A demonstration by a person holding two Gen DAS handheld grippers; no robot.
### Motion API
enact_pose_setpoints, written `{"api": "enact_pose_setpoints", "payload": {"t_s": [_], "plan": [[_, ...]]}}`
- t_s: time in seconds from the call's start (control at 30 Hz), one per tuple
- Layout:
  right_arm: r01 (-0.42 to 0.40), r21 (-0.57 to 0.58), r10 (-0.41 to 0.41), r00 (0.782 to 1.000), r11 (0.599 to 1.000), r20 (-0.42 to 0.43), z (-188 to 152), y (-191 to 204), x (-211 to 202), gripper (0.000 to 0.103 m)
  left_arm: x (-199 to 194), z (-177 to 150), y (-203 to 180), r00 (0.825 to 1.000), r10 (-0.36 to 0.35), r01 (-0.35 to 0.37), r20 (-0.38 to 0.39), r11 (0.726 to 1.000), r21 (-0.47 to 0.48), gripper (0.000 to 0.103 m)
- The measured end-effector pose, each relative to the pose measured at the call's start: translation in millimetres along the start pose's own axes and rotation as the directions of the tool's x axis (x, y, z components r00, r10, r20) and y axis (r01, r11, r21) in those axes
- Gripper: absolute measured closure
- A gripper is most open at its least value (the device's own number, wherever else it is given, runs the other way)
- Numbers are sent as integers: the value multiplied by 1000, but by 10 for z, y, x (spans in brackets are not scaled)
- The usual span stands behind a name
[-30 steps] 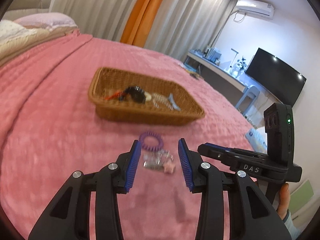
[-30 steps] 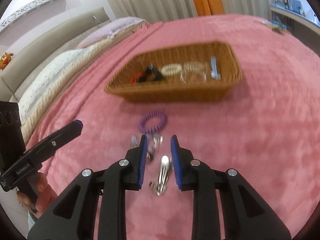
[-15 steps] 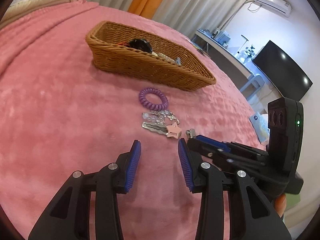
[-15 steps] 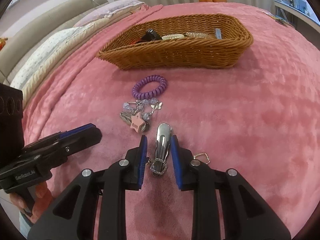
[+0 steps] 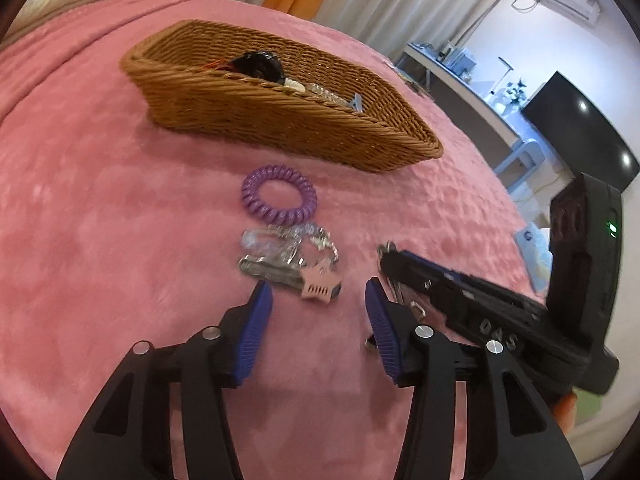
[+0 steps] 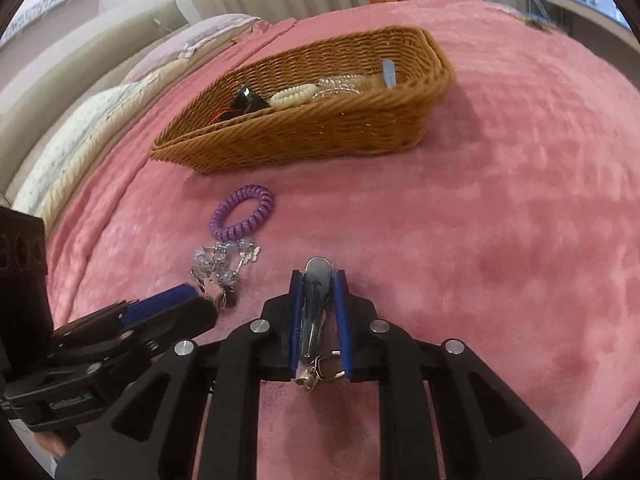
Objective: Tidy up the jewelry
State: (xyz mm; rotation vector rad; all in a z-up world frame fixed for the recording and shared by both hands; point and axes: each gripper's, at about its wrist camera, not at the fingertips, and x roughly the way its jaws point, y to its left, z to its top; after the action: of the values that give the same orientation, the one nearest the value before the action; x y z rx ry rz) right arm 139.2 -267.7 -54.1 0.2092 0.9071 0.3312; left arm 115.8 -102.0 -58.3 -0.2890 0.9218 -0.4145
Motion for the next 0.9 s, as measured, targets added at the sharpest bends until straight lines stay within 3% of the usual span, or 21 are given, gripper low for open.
{"api": "enact_pose_setpoints", "payload": {"t_s": [0.17, 0.27, 0.37, 0.67, 0.9], "plan": [[-24, 13, 24, 1000, 1000, 6, -1, -44, -1, 90, 72, 44, -97, 997, 76, -76, 9, 997, 27, 57], [-33, 16, 32, 999, 999, 11, -5, -58, -7, 90, 49, 15, -87, 992, 125, -126, 7, 990, 60, 76], [-31, 12, 31, 999, 999, 14, -9, -42, 5, 90, -68, -32, 12, 995, 103, -102, -1, 991, 83, 80], [-32, 6, 32, 999, 999, 19, -16, -32, 9, 89, -348, -175, 202, 989, 146, -143, -1, 973, 182, 78], [-24, -65, 27, 999, 998, 45, -72, 97, -41, 89, -410, -255, 278, 991, 129, -121, -23, 969, 214, 76]]}}
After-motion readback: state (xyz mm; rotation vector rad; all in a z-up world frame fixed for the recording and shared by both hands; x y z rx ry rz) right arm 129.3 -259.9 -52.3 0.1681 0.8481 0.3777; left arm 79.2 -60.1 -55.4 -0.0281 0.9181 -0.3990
